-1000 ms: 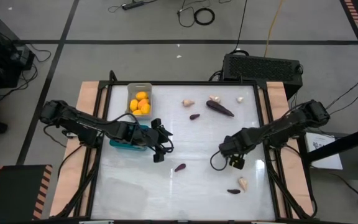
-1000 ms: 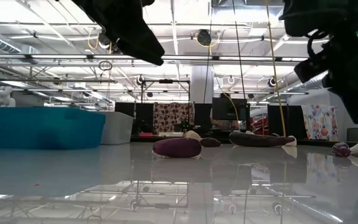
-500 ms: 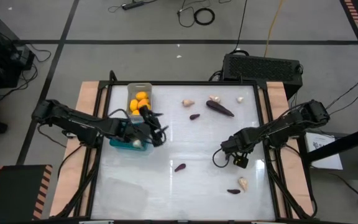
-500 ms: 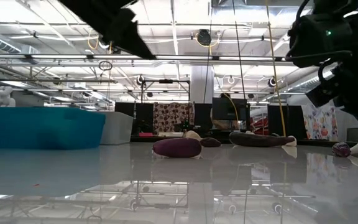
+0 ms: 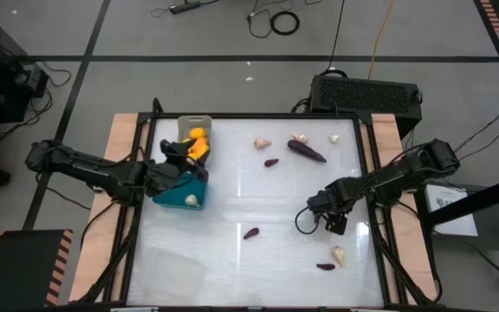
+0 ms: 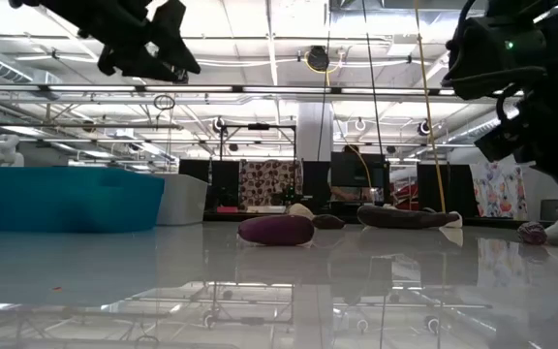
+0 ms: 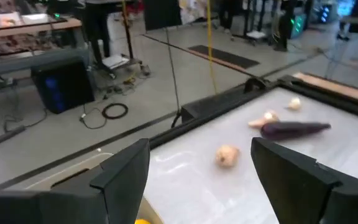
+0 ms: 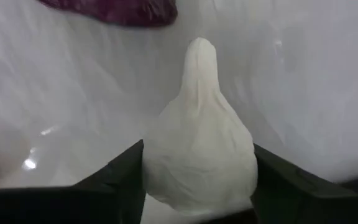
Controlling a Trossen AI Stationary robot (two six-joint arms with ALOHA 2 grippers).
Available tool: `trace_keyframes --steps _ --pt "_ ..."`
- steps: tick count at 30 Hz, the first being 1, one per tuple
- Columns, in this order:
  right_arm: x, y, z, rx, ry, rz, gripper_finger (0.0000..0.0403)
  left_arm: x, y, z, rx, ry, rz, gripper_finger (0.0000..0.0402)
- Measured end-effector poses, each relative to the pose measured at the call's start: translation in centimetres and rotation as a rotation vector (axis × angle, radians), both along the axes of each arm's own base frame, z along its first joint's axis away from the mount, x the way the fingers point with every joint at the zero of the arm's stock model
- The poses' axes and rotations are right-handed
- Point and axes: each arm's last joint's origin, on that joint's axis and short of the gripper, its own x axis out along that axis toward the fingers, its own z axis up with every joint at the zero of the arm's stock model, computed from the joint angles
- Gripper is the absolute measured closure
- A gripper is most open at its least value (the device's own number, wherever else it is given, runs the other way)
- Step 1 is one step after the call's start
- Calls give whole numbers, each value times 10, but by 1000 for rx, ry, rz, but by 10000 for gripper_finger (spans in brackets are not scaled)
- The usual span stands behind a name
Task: Sort produce into baskets
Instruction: Put the white garlic into the blue bin
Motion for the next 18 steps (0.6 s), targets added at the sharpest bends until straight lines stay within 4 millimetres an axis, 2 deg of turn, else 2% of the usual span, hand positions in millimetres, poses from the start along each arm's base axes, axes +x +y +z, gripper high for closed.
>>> trace_keyframes --steps 3,9,14,16,18 --pt "3 1 12 -7 28 7 204 1 -1 -4 -13 35 -40 114" --pt "24 5 55 9 -51 20 193 4 0 -10 -3 79 -34 114" --pt "56 9 98 -48 -339 26 193 4 5 -9 97 182 -8 114" --pt "71 10 111 -67 -504 42 193 3 8 -9 169 263 10 114" --pt "87 11 119 -55 -674 77 193 3 10 -9 174 262 44 114"
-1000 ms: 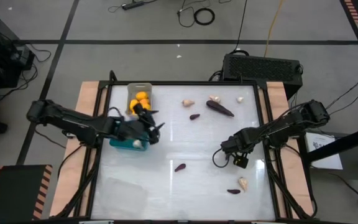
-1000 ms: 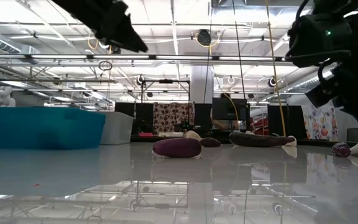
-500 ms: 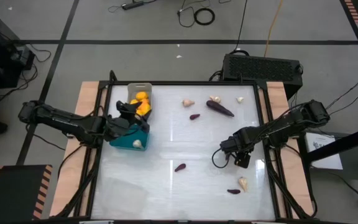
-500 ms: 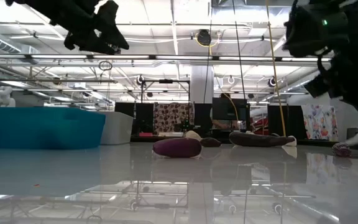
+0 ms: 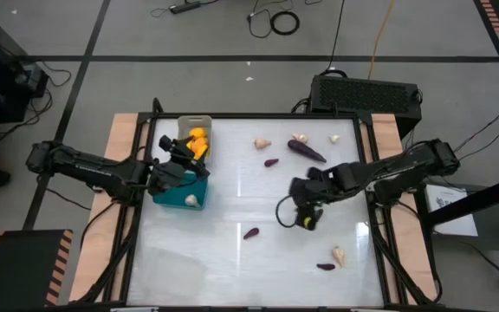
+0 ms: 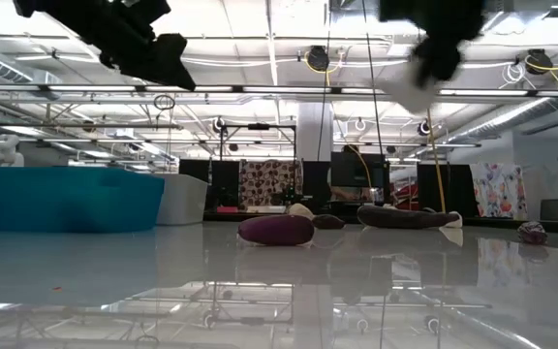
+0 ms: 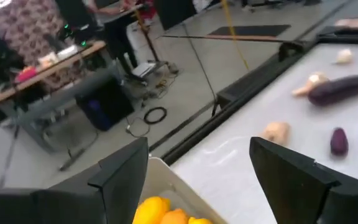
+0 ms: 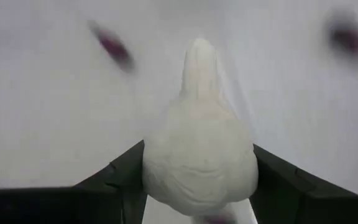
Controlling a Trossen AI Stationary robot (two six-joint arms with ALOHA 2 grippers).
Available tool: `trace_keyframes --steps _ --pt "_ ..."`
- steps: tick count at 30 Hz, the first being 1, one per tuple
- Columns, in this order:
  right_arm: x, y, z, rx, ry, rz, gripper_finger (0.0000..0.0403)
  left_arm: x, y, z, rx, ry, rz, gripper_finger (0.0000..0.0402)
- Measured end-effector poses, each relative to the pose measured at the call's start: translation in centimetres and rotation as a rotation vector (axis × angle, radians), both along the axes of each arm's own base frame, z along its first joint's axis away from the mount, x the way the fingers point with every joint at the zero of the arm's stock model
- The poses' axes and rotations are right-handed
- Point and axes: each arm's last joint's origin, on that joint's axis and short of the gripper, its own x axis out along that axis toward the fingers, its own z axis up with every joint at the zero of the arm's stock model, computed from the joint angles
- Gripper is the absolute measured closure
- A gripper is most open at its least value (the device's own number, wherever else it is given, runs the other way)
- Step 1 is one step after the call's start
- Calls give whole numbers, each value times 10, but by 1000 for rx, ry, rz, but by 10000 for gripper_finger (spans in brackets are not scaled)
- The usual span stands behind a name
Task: Sort produce into baskets
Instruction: Put the white garlic into the blue bin
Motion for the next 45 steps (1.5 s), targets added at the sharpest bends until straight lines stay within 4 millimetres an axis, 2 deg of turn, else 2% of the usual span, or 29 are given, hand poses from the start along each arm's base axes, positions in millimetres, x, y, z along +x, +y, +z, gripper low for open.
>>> trace_keyframes --steps 2,5,9,12,15,18,25,29,36,42,45 --pt "16 0 6 0 -174 59 193 0 2 0 -36 -53 29 114" --pt "41 0 9 -48 -372 154 193 -1 7 1 -27 -43 47 114" --pt "77 -5 0 -133 -564 218 193 -8 14 8 -5 7 61 114" --pt "105 -10 -15 -166 -697 209 193 -22 19 18 -41 20 80 114" --pt "131 -16 -40 -196 -779 197 193 -37 23 30 -113 -78 81 114" --pt "156 -24 -60 -206 -860 159 193 -46 24 37 -200 -153 -4 114" --pt "220 -40 -83 -227 -929 110 193 -55 23 42 -272 -222 -58 114" --pt "248 -43 -94 -230 -923 104 191 -56 23 40 -285 -219 -49 114" --pt "272 -45 -100 -232 -882 104 155 -57 24 39 -297 -219 -27 114" --pt "276 -55 -91 -259 -816 113 102 -58 24 38 -298 -218 -24 114" --pt "276 -60 -87 -280 -727 139 81 -58 24 38 -297 -217 -23 114"
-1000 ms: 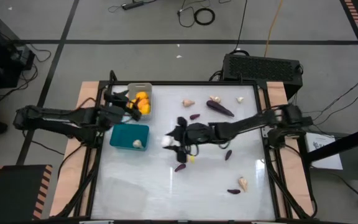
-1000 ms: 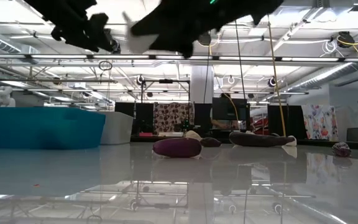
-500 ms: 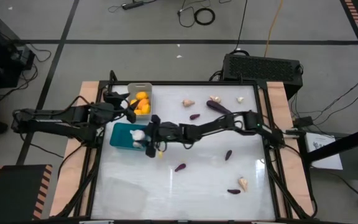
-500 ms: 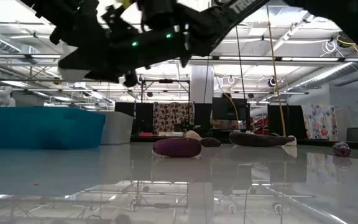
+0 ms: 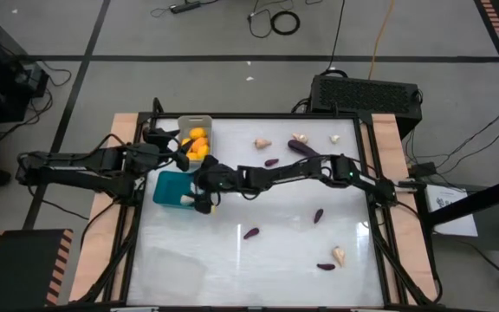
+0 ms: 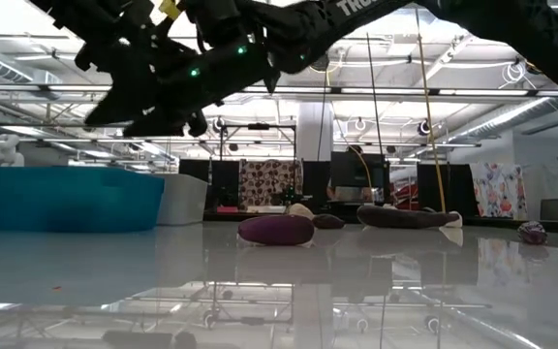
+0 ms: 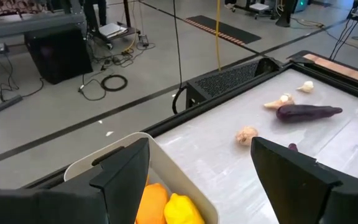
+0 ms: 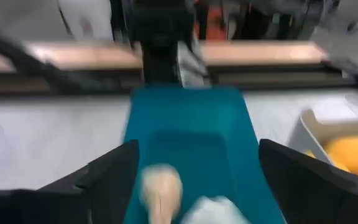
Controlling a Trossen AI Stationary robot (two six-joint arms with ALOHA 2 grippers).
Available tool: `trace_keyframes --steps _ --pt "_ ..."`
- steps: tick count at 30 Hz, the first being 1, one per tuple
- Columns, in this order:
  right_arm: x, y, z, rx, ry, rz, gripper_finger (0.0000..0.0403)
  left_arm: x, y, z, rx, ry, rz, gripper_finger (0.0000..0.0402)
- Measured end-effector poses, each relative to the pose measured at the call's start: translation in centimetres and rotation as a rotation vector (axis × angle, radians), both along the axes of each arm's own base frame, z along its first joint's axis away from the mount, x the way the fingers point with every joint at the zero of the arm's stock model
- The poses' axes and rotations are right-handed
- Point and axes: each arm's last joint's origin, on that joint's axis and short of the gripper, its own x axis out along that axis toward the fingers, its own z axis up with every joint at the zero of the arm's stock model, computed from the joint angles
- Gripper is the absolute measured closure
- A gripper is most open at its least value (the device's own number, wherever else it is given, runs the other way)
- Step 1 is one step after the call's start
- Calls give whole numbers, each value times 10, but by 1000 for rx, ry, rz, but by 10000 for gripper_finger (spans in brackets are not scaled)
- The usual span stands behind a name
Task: Sort produce into baskets
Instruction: Put the white garlic into the blue bin
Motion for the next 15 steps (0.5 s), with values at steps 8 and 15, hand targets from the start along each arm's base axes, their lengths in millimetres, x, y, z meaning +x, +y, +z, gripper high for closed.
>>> trace_keyframes --steps 8,15 --pt "-35 -1 34 -154 367 88 68 2 -1 -5 -8 70 -73 114" --pt "-102 -3 70 -148 551 105 78 13 -2 -6 50 133 -173 114"
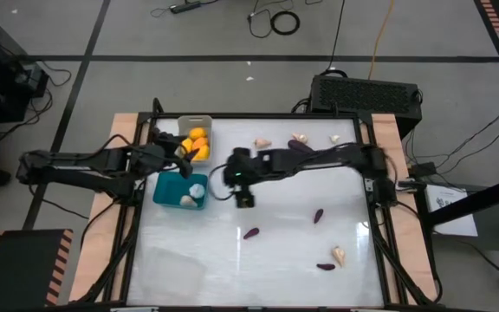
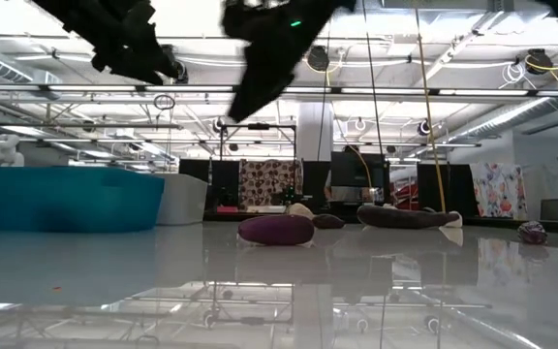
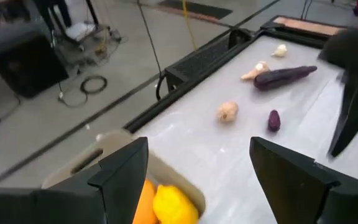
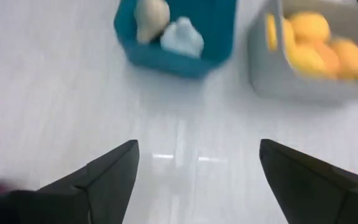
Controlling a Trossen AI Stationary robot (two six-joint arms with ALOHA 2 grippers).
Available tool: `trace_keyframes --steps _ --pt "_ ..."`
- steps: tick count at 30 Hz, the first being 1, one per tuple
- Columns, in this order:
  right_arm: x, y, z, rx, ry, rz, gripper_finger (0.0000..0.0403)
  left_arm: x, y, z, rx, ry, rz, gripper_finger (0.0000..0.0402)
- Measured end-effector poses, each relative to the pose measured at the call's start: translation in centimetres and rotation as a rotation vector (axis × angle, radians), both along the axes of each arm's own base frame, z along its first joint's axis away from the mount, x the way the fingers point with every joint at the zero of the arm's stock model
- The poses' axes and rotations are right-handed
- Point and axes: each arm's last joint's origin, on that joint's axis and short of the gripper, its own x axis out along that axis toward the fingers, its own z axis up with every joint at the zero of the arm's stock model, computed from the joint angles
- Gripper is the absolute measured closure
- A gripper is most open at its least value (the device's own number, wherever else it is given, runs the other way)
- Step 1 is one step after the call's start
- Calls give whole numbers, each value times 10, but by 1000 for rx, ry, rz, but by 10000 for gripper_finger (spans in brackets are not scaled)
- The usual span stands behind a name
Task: Sort produce into baskets
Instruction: Put the white garlic into the blue bin
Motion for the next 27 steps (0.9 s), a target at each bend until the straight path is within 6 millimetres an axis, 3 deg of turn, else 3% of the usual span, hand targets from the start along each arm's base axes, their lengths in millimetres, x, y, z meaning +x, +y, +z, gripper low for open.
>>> trace_keyframes --steps 6,11,15,20,27 --pt "-78 5 3 129 -20 -151 78 26 0 10 141 -64 -106 114" --pt "-137 29 -9 249 -253 -276 78 61 3 9 231 -149 -259 114" --pt "-170 49 -25 312 -443 -319 78 87 21 -7 224 -170 -270 114" --pt "-195 58 -39 350 -500 -349 78 114 53 -33 159 -201 -343 114" --pt "-195 57 -39 293 -512 -345 78 166 97 -62 -5 -165 -330 114"
